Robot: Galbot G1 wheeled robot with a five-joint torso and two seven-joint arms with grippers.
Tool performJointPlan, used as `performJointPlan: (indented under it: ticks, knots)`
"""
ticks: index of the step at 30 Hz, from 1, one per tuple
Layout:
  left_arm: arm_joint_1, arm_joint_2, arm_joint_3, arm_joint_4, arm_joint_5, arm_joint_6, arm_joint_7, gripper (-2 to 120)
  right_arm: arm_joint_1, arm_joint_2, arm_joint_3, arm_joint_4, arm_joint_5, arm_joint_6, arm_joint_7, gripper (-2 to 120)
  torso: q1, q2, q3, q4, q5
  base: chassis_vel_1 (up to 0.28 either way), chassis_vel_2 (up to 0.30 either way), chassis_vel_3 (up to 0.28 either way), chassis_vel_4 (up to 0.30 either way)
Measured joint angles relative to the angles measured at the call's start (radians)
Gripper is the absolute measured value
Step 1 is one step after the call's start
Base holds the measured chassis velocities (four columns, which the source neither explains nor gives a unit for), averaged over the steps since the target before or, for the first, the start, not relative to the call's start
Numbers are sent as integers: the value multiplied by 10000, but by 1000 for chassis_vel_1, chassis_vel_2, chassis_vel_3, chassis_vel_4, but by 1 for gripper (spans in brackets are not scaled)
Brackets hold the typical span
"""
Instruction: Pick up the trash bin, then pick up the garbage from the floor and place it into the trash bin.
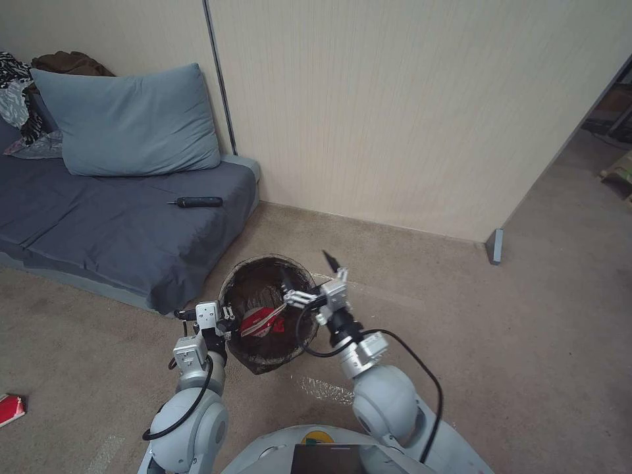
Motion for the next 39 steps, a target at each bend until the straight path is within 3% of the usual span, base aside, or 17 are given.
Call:
performJointPlan:
  ticks: [5,13,24,39]
  knots:
    - [19,89,-19,111,137,-226,139,3,-1619,570,1638,377,-648,886,129,100,0,0,0,-1,0,0,0,0,0]
    - [35,214,-153,202,601,-550,401,3,-3074,1395,2884,125,-1387,2161,100,100,0,0,0,1,0,0,0,0,0]
    - [89,221,-215,337,903,-973,436,3,-3558,2133,3615,-711,-2025,3162,244,100,0,0,0,1,-1,0,0,0,0]
    - [352,183,-117,176,976,-976,549,3,-3177,2241,3527,-1086,-1846,3039,235,100,0,0,0,1,0,0,0,0,0]
